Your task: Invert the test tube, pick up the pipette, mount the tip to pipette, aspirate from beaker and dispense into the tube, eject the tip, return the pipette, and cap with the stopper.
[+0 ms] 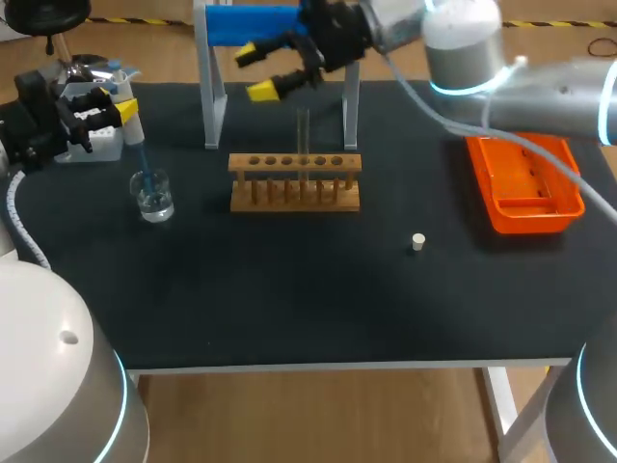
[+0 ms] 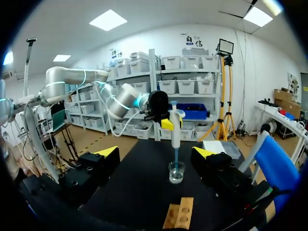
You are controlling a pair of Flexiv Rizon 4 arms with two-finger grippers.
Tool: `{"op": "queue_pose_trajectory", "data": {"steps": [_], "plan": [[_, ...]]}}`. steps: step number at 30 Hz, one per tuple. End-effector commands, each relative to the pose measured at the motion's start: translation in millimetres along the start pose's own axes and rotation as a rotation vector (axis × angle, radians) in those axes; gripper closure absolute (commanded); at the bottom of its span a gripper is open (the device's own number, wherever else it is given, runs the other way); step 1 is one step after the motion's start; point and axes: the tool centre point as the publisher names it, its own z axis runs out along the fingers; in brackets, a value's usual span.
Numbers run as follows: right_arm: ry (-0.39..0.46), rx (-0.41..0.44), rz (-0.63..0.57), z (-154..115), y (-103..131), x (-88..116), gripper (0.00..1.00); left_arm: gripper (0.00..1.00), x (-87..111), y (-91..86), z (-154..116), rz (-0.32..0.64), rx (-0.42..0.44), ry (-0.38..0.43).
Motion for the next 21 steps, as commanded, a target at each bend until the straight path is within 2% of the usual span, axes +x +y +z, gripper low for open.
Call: {"op": "queue_pose_trajectory", "data": {"steps": [1,12,21], "plan": [[-0.090,0.001,0.009,-31.5,-13.5,22.9,0.00,1.00,0.2,-0.5,0.3,-0.001,-0.001,0.000],[-0.164,0.018,-0.004,-66.9,-42.5,6.2,0.00,1.00,0.2,-0.5,0.3,-0.001,-0.001,0.000],[-0.205,0.085,-0.021,-77.9,-68.8,-0.8,0.00,1.00,0.2,-0.5,0.3,-0.001,-0.001,0.000]]}}
